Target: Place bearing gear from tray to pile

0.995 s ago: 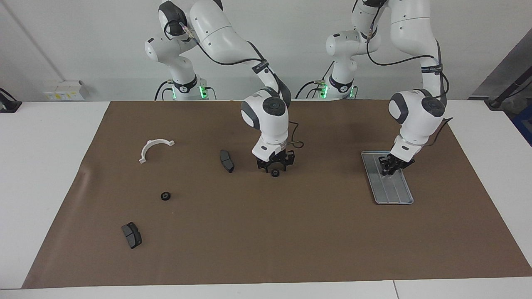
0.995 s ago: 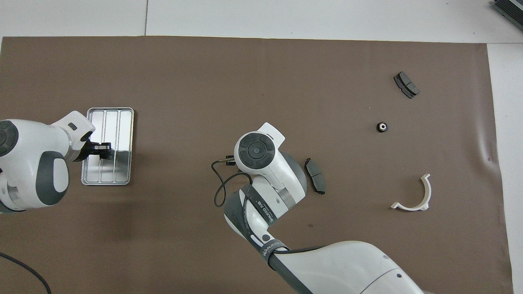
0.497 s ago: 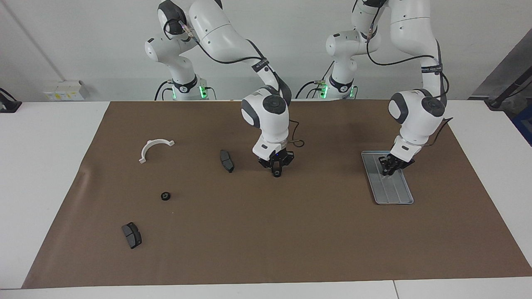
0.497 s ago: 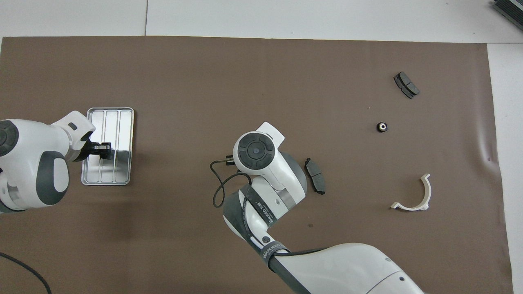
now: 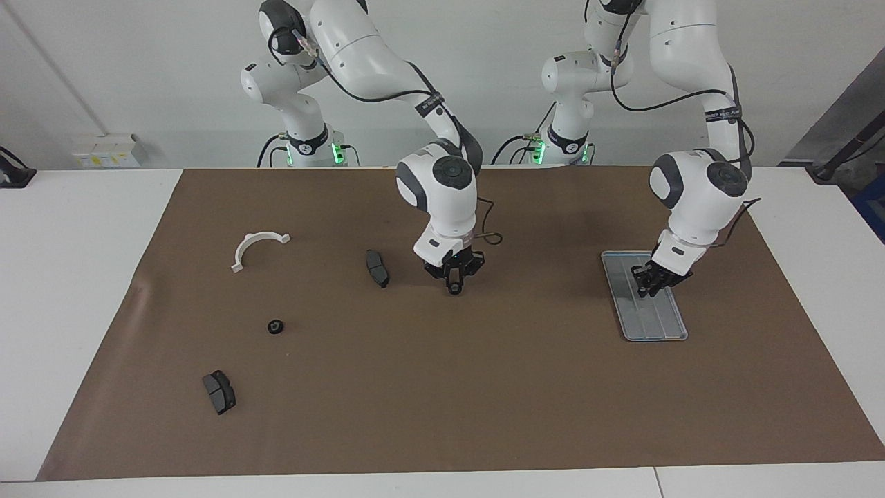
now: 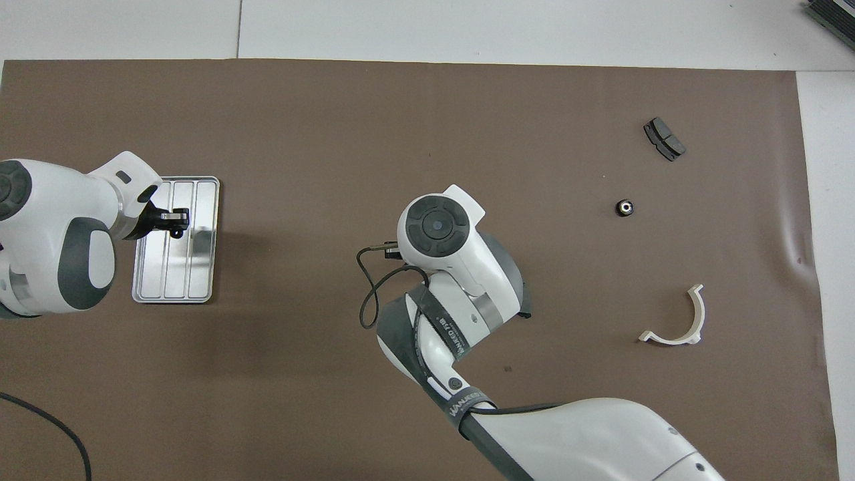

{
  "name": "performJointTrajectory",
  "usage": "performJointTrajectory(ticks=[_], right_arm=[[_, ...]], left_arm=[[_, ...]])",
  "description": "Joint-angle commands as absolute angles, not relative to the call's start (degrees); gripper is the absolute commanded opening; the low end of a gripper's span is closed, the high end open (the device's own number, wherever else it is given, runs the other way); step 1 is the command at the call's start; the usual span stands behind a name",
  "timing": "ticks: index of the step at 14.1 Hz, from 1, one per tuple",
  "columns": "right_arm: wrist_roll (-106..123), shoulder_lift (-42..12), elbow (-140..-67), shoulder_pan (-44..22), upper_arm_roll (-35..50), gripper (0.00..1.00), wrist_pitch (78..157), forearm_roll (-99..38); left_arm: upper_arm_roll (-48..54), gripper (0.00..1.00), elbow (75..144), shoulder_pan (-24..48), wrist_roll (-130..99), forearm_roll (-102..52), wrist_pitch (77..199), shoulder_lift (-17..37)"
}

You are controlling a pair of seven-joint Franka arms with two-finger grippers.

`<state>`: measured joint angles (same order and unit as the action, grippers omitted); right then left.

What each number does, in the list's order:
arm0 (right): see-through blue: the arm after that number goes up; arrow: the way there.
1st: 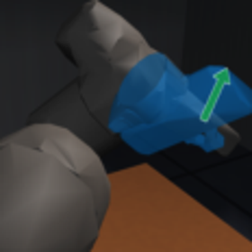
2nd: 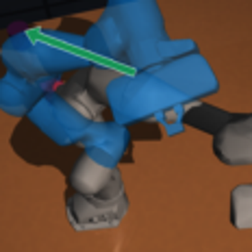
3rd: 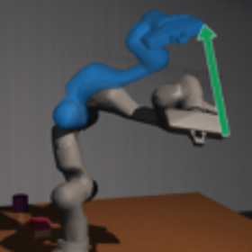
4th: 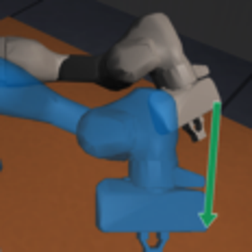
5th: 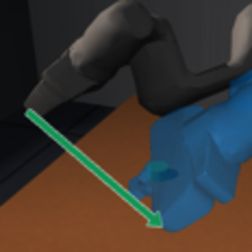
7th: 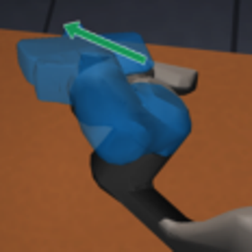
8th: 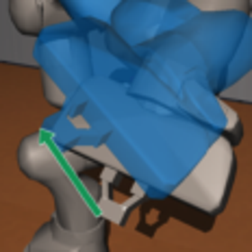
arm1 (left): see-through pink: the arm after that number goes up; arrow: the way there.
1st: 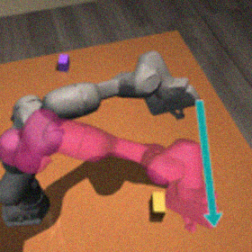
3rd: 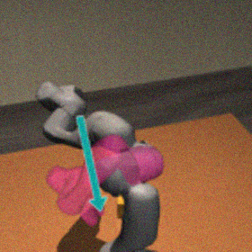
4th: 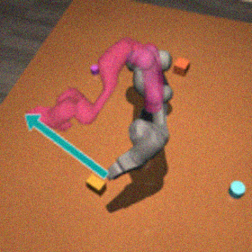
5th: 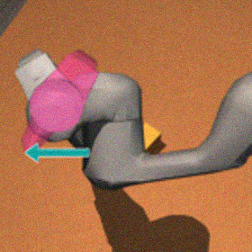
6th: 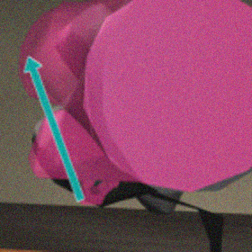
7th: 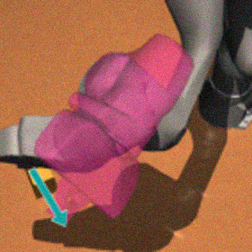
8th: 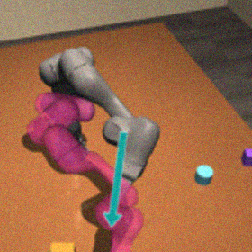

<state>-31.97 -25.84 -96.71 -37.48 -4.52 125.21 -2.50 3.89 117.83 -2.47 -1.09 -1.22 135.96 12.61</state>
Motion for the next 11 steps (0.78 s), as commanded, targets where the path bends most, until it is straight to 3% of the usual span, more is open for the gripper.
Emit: performJointTrajectory(ticks=[1,5,9,11], right_arm=[[-24.65,-17.77,-100.53,-30.44,-3.78,0.00,118.67,-1.67],[-9.45,-11.79,-109.57,-19.98,-3.78,0.00,118.03,-1.67],[-1.25,-8.36,-121.44,-12.41,-3.69,0.00,126.62,-1.67],[0.70,-8.79,-122.78,-10.38,-3.69,0.00,129.63,-1.76]], left_arm=[[3.34,0.04,114.17,2.44,-7.71,-1.14,133.33,14.24],[3.43,0.04,112.76,13.24,-24.12,-1.14,133.42,14.59],[3.34,0.04,111.28,25.11,-36.80,-1.05,133.68,14.68],[3.34,0.04,108.56,29.42,-40.06,-1.14,133.59,16.34]])
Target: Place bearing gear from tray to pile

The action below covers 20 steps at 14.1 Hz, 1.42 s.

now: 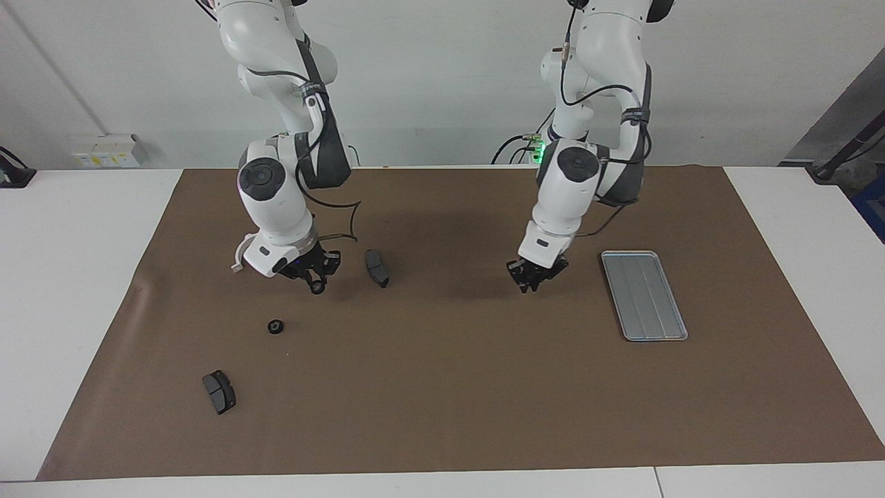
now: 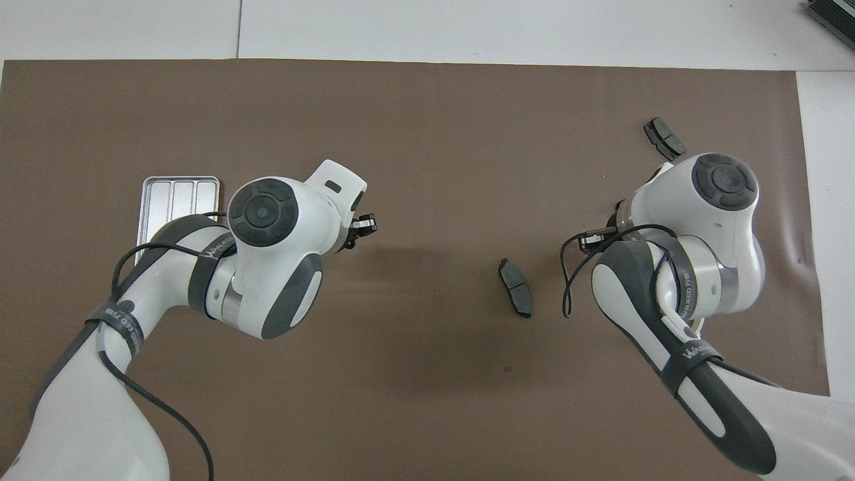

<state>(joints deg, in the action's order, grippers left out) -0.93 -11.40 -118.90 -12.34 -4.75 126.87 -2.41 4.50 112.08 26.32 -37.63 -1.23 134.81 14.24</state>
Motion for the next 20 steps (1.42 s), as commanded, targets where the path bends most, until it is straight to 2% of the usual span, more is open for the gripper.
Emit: performJointTrajectory(ticks=[1,4,6,7,9,10,12,15,16,19,20], right_arm=[[0.62,-9.31,-122.70,-9.85,-3.60,0.00,130.33,-1.84],[0.09,-10.89,-122.70,-10.19,-3.60,0.00,133.33,-2.63],[-0.61,-11.07,-122.52,-10.46,-3.60,0.00,133.42,-2.81],[-1.83,-11.16,-122.43,-10.72,-3.52,0.00,133.85,-2.81],[-2.46,-12.03,-122.34,-10.64,-3.34,0.00,136.57,-2.81],[-2.46,-12.30,-122.34,-10.72,-3.34,0.00,137.54,-2.81],[-2.55,-12.57,-122.26,-10.63,-3.25,0.00,137.90,-2.81],[-4.21,-12.83,-122.34,-11.86,-2.99,0.00,137.99,-3.34],[-4.22,-12.92,-122.34,-11.78,-2.99,0.05,138.34,-3.34],[-4.13,-12.92,-122.26,-11.86,-2.99,0.45,138.69,-3.34],[-4.22,-12.92,-122.26,-11.87,-2.99,0.79,138.69,-3.34]], left_arm=[[3.34,0.06,106.20,31.71,-42.08,-1.14,133.59,18.44],[3.43,0.17,100.73,34.19,-44.74,-1.14,133.16,21.88],[3.34,0.40,100.55,35.06,-44.74,-1.06,133.68,21.97],[3.34,0.58,100.46,35.07,-44.74,-0.88,133.94,22.23],[3.43,0.81,98.19,35.07,-44.74,-0.97,134.03,22.76],[3.34,0.90,97.30,34.98,-44.74,-1.05,132.99,22.85],[2.73,0.92,97.21,33.15,-44.47,-1.05,130.97,21.63],[1.93,0.97,97.12,23.85,-42.46,-0.88,123.60,14.70],[1.85,0.98,97.12,20.95,-39.23,-0.88,121.05,13.20],[1.85,1.00,95.02,10.24,-24.67,-0.97,112.96,10.38],[1.85,1.00,95.10,6.98,-19.65,-1.05,111.63,8.89]])
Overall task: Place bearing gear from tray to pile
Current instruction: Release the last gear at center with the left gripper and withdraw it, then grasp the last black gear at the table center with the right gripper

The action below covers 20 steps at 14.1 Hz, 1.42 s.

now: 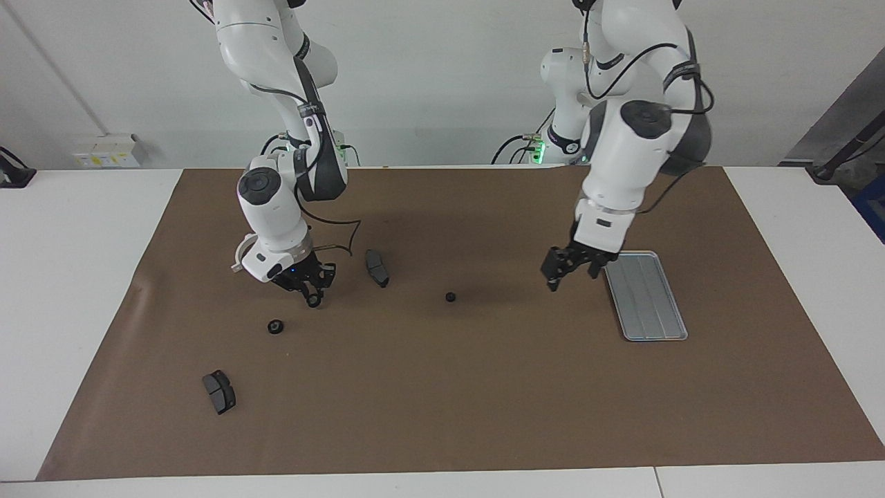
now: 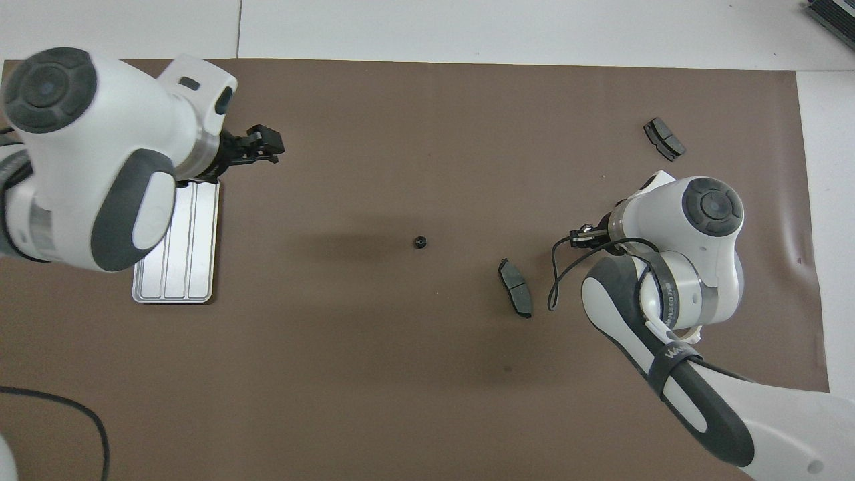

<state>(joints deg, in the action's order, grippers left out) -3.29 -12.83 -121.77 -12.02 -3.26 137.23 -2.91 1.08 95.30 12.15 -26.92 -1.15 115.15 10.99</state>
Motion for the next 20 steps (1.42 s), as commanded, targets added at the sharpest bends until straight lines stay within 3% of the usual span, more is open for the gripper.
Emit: performJointTrajectory(ticks=[1,6,12,15,18,20], right_arm=[[-4.22,-12.92,-122.26,-11.95,-2.99,1.00,138.69,-3.25],[-9.82,-12.39,-116.99,-16.68,-2.99,1.00,137.55,-3.34],[-25.20,-14.76,-108.38,-26.61,-2.90,1.00,136.76,-3.43],[-29.61,-19.06,-104.43,-31.10,-2.99,1.00,136.58,-3.34],[-37.16,-26.86,-96.88,-36.72,-2.99,1.00,136.50,-1.85],[-37.44,-29.61,-96.42,-38.23,-2.99,1.00,137.11,1.39]], left_arm=[[1.85,1.00,95.18,4.51,-16.12,-1.05,110.23,7.66],[1.50,1.00,95.19,0.18,-9.15,-0.97,101.62,1.68],[1.32,1.00,96.33,0.09,-8.53,-0.88,97.47,0.09],[1.32,1.00,96.33,0.18,-8.53,-0.88,96.07,-0.52],[1.41,1.00,96.33,0.70,-8.53,-0.88,93.53,-1.58],[1.49,1.00,96.33,1.05,-8.53,-0.88,92.55,-2.28]])
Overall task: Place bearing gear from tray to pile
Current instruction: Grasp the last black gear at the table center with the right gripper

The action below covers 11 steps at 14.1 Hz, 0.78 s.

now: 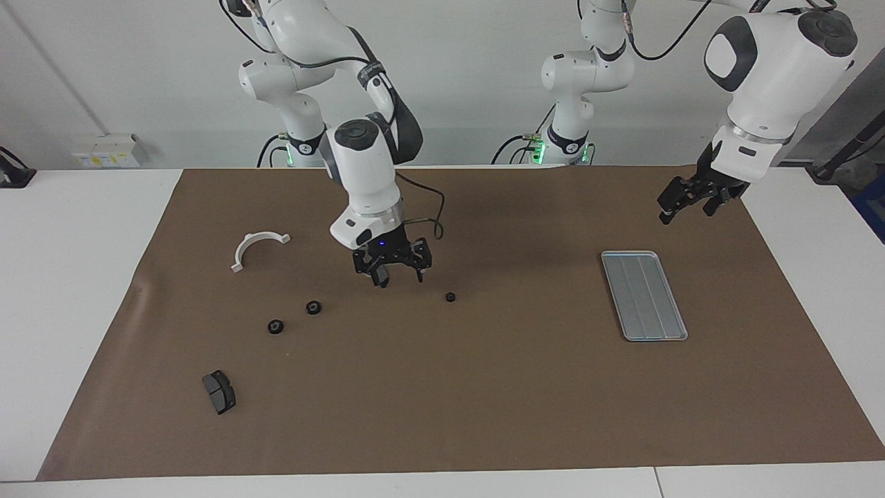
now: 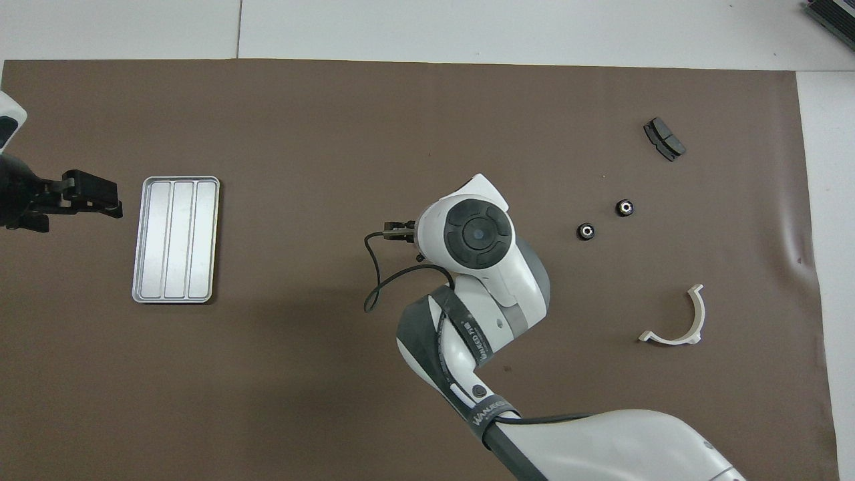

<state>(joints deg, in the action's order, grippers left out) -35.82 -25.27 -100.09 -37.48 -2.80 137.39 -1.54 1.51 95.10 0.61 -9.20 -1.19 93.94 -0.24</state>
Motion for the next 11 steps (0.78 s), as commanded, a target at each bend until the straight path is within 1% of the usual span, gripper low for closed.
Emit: performJointTrajectory(ticks=[1,2,3,5,7,8,11], right_arm=[[-37.62,-30.32,-96.42,-38.32,-2.99,1.00,137.11,2.02],[-37.62,-31.11,-96.50,-38.41,-2.99,1.00,137.11,2.11],[-37.62,-31.46,-96.50,-38.67,-2.99,0.95,137.20,2.46],[-37.53,-31.46,-96.68,-38.85,-2.99,0.80,136.67,3.78],[-37.44,-31.38,-97.29,-38.76,-2.99,0.59,136.67,3.78],[-37.44,-31.38,-97.29,-38.76,-2.99,0.54,136.32,3.78],[-37.44,-31.38,-97.29,-38.85,-2.99,0.48,136.14,3.87]], left_arm=[[1.49,1.00,96.33,1.05,-8.35,-0.88,92.37,-2.63],[1.49,1.00,96.33,1.05,-7.83,-0.88,92.03,-2.98],[1.49,1.00,96.33,1.05,-7.47,-0.88,91.67,-3.25],[1.49,1.00,96.33,1.05,-7.12,-0.88,91.58,-3.34],[1.49,1.00,96.33,1.05,-3.97,-0.10,91.58,-3.25],[1.49,1.00,96.33,1.05,-3.26,0.96,91.76,-3.34],[1.49,1.00,96.42,0.97,-3.25,1.32,92.28,-3.25]])
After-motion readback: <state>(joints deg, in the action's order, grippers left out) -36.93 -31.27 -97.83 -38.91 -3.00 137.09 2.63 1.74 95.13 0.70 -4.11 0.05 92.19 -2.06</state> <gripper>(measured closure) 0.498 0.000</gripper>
